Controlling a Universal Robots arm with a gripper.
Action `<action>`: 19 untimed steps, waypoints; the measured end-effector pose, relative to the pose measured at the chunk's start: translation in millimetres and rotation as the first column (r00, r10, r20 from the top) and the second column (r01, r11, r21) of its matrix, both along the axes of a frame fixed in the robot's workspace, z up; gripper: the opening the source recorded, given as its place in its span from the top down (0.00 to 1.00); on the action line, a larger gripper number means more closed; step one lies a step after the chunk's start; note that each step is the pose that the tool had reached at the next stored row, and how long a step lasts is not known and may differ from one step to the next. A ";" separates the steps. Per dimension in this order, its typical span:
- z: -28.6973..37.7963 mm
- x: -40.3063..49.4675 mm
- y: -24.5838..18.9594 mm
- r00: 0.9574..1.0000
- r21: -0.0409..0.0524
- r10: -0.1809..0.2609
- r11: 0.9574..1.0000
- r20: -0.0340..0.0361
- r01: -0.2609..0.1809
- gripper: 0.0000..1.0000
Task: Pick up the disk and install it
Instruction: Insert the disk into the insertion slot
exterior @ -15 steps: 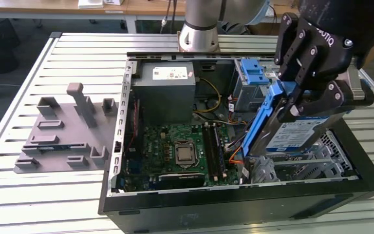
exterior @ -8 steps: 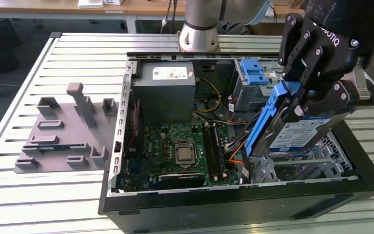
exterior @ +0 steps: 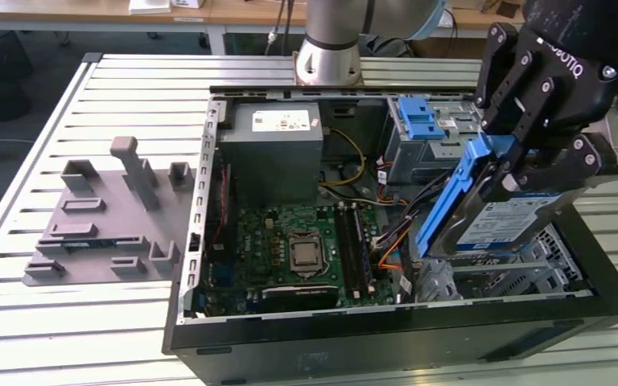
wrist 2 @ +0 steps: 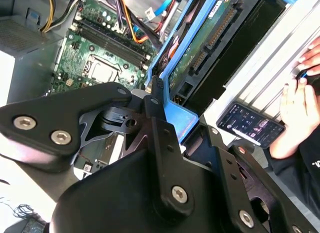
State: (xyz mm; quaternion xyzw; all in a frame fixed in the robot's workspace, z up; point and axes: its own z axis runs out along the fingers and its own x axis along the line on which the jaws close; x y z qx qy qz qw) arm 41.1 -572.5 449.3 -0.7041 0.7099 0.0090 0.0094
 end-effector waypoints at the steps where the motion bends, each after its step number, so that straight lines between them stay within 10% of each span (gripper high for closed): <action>1: -0.1 1.8 0.0 1.000 0.000 0.000 1.000 0.000 0.000 0.64; 19: -2.9 20.5 0.0 1.000 0.000 0.000 1.000 0.000 0.000 0.64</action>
